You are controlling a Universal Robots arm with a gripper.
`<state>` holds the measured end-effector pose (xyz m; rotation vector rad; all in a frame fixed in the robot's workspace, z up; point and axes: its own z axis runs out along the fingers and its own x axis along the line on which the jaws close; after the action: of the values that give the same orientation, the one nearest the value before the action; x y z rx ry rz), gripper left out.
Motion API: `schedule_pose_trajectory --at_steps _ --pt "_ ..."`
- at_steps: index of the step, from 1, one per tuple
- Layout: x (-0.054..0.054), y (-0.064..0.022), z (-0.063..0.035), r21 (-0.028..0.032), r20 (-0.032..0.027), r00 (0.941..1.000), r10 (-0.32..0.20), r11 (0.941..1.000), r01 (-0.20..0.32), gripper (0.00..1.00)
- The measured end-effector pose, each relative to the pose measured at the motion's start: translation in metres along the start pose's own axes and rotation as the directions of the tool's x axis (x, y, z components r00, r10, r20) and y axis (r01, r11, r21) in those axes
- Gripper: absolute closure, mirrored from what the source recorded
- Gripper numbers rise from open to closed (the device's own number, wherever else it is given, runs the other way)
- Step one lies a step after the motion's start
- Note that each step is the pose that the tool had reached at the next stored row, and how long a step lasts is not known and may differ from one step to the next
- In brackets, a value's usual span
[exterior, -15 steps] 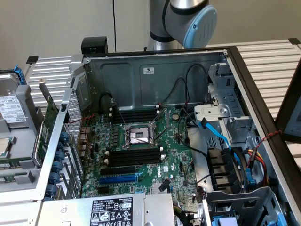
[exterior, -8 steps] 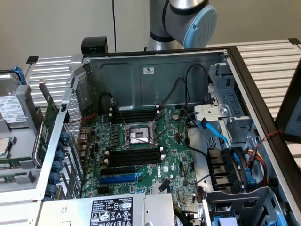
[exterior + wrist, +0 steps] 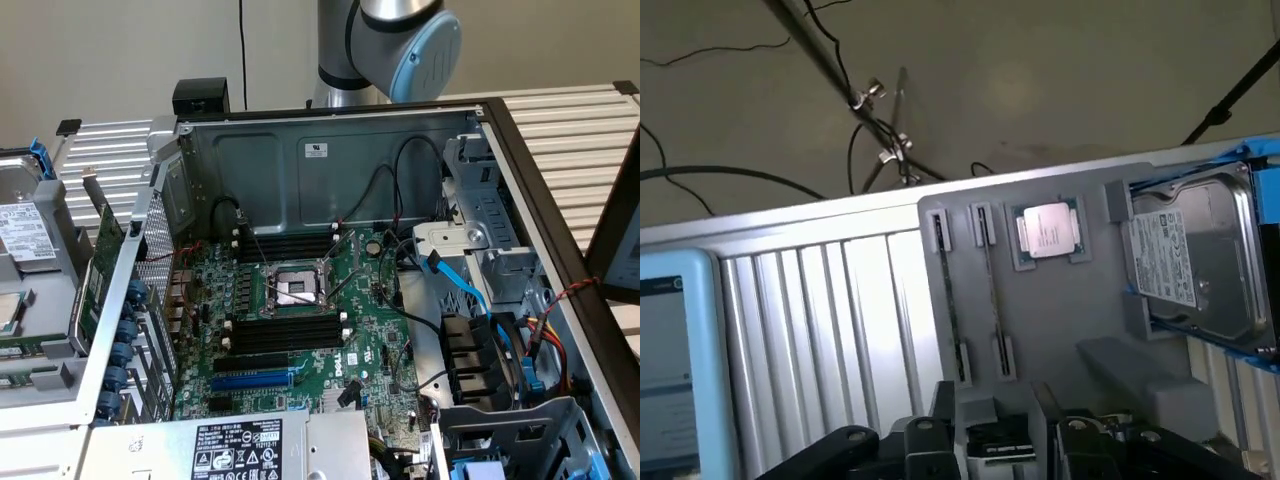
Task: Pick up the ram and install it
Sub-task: 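Pick up the ram and move it above insertion slot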
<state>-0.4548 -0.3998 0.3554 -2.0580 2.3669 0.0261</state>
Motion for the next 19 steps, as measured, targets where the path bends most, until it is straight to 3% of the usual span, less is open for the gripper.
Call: schedule_pose_trajectory --at_steps 7,19 --pt "0.000 0.0001 0.0118 -0.0017 -0.0008 0.9940 -0.109 0.9940 0.109 0.58" --pt "0.001 0.0028 0.0338 -0.0015 -0.0007 0.9952 -0.098 0.9952 0.098 0.58"
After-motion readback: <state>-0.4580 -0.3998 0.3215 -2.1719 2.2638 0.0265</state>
